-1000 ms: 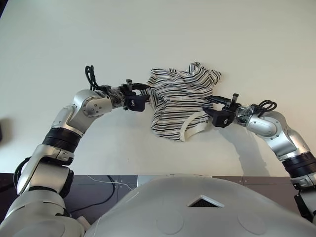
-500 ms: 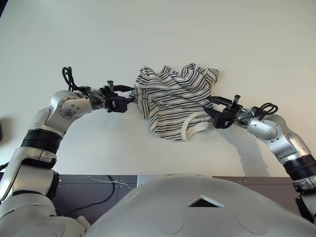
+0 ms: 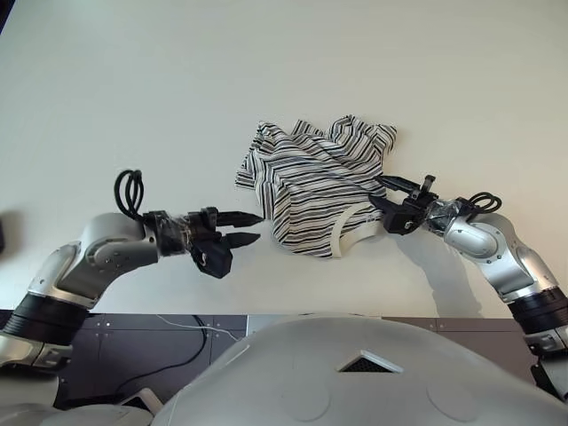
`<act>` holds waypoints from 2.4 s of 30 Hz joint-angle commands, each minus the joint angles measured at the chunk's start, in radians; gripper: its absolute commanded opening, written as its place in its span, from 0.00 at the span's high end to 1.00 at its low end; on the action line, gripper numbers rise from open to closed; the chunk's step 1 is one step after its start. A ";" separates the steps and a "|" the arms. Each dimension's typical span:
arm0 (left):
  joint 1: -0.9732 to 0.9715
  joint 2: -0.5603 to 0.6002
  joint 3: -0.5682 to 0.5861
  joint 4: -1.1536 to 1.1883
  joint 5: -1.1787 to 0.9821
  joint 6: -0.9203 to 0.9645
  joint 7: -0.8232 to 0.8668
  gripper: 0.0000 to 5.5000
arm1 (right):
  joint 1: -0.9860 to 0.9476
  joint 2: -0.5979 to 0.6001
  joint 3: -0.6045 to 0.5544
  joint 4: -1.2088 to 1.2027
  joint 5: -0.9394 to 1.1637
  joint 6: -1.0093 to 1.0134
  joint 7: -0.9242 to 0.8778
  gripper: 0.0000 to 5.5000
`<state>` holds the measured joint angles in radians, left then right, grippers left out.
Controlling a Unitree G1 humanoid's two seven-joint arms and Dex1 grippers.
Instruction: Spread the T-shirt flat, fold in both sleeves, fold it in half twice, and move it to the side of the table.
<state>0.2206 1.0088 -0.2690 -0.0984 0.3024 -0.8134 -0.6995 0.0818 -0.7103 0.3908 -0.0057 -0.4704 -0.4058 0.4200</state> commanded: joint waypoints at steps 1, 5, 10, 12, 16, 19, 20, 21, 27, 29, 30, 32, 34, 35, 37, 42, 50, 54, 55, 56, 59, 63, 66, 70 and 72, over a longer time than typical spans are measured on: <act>0.042 -0.078 -0.018 -0.017 0.101 0.014 0.059 0.68 | 0.048 -0.038 0.026 0.054 -0.035 0.036 0.070 0.63; 0.053 -0.149 -0.034 0.019 0.197 0.000 0.134 0.68 | 0.033 -0.051 0.034 0.073 -0.033 0.014 0.084 0.63; 0.013 -0.213 -0.022 0.030 0.316 -0.018 0.257 0.68 | 0.001 -0.050 0.032 0.090 -0.029 0.003 0.096 0.63; 0.006 -0.229 -0.016 0.022 0.350 -0.019 0.297 0.68 | 0.005 -0.046 0.034 0.093 -0.033 0.000 0.093 0.63; 0.003 -0.235 -0.007 0.018 0.392 -0.021 0.354 0.68 | 0.010 -0.040 0.036 0.094 -0.034 0.001 0.091 0.63; 0.000 -0.228 -0.005 0.025 0.413 -0.028 0.380 0.68 | 0.012 -0.036 0.036 0.092 -0.037 0.006 0.087 0.63; -0.004 -0.227 -0.008 0.033 0.423 -0.027 0.387 0.68 | 0.010 -0.033 0.038 0.095 -0.040 0.007 0.086 0.63; -0.012 -0.232 -0.016 0.045 0.442 -0.022 0.395 0.68 | 0.007 -0.029 0.040 0.097 -0.042 0.008 0.085 0.63; -0.063 -0.242 -0.062 0.119 0.516 -0.015 0.430 0.68 | -0.010 -0.016 0.049 0.102 -0.048 0.009 0.086 0.63; -0.076 -0.239 -0.073 0.134 0.520 -0.017 0.435 0.68 | -0.011 -0.017 0.052 0.105 -0.049 0.009 0.084 0.63; -0.080 -0.237 -0.078 0.139 0.518 -0.019 0.436 0.68 | -0.011 -0.017 0.052 0.106 -0.050 0.009 0.083 0.63; -0.083 -0.232 -0.085 0.143 0.505 -0.025 0.435 0.72 | -0.009 -0.015 0.053 0.104 -0.050 0.012 0.081 0.63; -0.082 -0.225 -0.091 0.148 0.490 -0.034 0.433 0.76 | -0.006 -0.013 0.054 0.104 -0.051 0.013 0.078 0.63; -0.085 -0.223 -0.096 0.156 0.486 -0.041 0.434 0.79 | -0.004 -0.011 0.054 0.103 -0.051 0.015 0.076 0.63; -0.088 -0.219 -0.102 0.166 0.473 -0.055 0.434 0.83 | -0.004 -0.007 0.055 0.105 -0.053 0.017 0.073 0.63; -0.096 -0.207 -0.119 0.180 0.415 -0.077 0.408 0.95 | -0.001 0.002 0.055 0.104 -0.056 0.026 0.067 0.63; -0.114 -0.205 -0.135 0.156 0.130 -0.023 0.279 0.98 | 0.001 0.027 0.014 0.096 0.033 0.045 0.068 0.63; -0.206 -0.193 -0.120 0.037 -0.184 0.131 0.104 0.98 | 0.046 0.066 -0.110 0.043 0.274 0.114 0.081 0.63; -0.244 -0.184 -0.110 -0.015 -0.295 0.213 0.043 0.98 | 0.058 0.087 -0.164 0.028 0.365 0.141 0.079 0.63; -0.279 -0.173 -0.098 -0.067 -0.396 0.293 -0.013 0.98 | 0.065 0.106 -0.214 0.019 0.441 0.165 0.076 0.63; -0.380 -0.165 -0.033 -0.227 -0.762 0.621 -0.087 0.98 | 0.074 0.146 -0.318 0.033 0.580 0.222 0.069 0.63; -0.588 -0.234 0.059 -0.262 -1.081 0.996 0.000 0.98 | 0.106 0.145 -0.281 0.050 0.497 0.210 0.063 0.63; -0.735 -0.304 0.095 -0.176 -1.158 1.223 0.121 0.98 | 0.166 0.138 -0.152 -0.017 0.388 0.200 0.119 0.63; -0.804 -0.359 0.101 -0.071 -1.055 1.325 0.191 0.98 | 0.177 0.178 -0.025 -0.150 0.378 0.278 0.192 0.63; -0.781 -0.362 0.072 -0.066 -0.969 1.312 0.172 0.98 | 0.145 0.217 0.019 -0.167 0.385 0.308 0.211 0.63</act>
<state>-0.5656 0.6487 -0.1753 -0.1689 -0.7358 0.5012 -0.5137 0.2488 -0.5194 0.3699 -0.1666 -0.0760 -0.1414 0.6056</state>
